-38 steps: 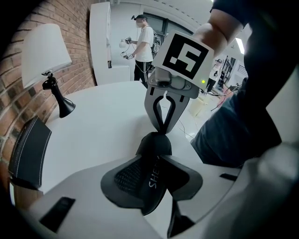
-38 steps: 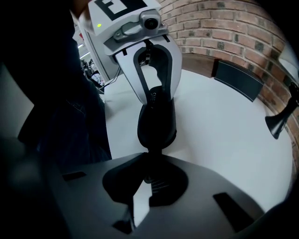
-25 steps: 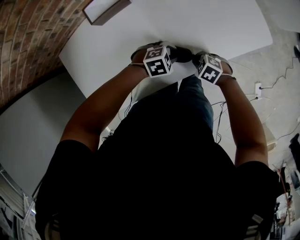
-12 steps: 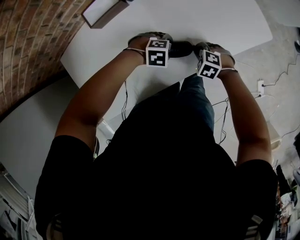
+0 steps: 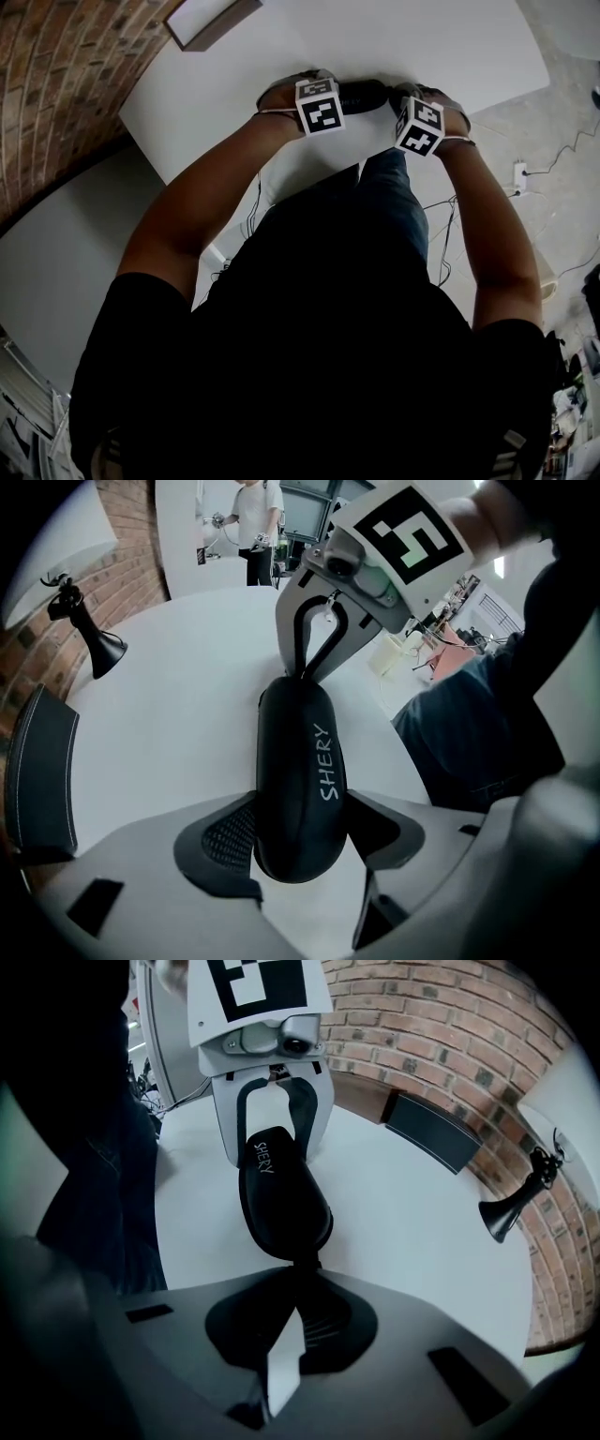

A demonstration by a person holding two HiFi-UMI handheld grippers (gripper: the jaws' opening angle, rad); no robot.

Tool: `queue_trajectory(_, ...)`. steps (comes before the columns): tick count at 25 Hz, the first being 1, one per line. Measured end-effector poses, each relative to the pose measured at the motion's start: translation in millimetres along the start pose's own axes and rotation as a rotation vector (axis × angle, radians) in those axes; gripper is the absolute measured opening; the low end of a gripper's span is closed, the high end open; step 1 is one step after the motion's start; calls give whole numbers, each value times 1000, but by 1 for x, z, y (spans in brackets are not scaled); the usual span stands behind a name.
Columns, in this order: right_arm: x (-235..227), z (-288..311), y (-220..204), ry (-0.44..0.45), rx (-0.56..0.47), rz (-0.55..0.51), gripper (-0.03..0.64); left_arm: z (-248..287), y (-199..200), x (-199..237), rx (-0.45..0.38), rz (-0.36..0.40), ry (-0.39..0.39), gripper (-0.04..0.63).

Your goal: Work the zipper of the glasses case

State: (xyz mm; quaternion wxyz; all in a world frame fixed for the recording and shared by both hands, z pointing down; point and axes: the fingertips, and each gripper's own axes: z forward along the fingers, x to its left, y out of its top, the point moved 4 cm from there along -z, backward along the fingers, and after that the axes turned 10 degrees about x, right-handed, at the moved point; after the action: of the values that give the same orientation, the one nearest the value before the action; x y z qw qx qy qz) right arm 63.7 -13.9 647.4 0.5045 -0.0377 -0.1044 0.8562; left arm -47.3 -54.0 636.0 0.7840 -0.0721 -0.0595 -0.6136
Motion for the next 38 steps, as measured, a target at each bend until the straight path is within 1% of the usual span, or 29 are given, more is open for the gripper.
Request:
queue_trajectory(6, 11, -1, -3, 29, -4, 94, 0, 2, 1, -1, 19, -11, 5, 307)
queue_trajectory(8, 24, 1, -1, 56, -11, 96, 0, 2, 1, -1, 20, -23, 0, 305)
queue_trajectory(10, 34, 3, 3, 60, -22, 112, 0, 3, 1, 0, 26, -30, -2, 305)
queue_trajectory(14, 41, 0, 9, 61, -37, 203, 2, 3, 2, 0, 41, -50, 2, 305)
queue_trajectory(17, 50, -1, 23, 60, -48, 212, 2, 3, 3, -2, 51, -84, -3, 304)
queue_trajectory(20, 56, 1, 38, 57, -50, 209, 2, 2, 1, -6, 61, -147, -35, 305)
queue_trajectory(22, 59, 1, 42, 58, -52, 207, 2, 0, 4, -6, 34, -172, -25, 307)
queue_trajectory(24, 61, 1, 42, 61, -55, 211, 2, -2, 13, 0, -44, -172, 16, 310)
queue_trajectory(25, 61, 0, 41, 61, -56, 213, 2, -3, 15, 1, -72, -170, 30, 313)
queue_trajectory(26, 62, 0, 39, 61, -56, 213, 2, -4, 13, 0, -82, -165, 32, 315)
queue_trajectory(27, 62, 0, 38, 59, -54, 211, 2, -5, 10, -4, -77, -155, 23, 319)
queue_trajectory(29, 62, 1, 37, 51, -49, 204, 2, -4, -1, -19, -41, -116, -16, 334)
queue_trajectory(31, 59, 0, 34, 38, -45, 192, 2, 0, -10, -33, -20, -52, -44, 345)
queue_trajectory(33, 53, -1, 32, 18, -41, 176, 2, 3, -16, -44, -24, 28, -54, 351)
queue_trajectory(35, 46, -2, 31, -3, -40, 157, 2, 3, -21, -52, -18, 130, -20, 351)
queue_trajectory(37, 39, -3, 31, -22, -42, 136, 2, 3, -23, -55, -6, 222, 46, 351)
queue_trajectory(38, 35, -3, 31, -32, -42, 120, 2, 2, -23, -55, -3, 254, 86, 351)
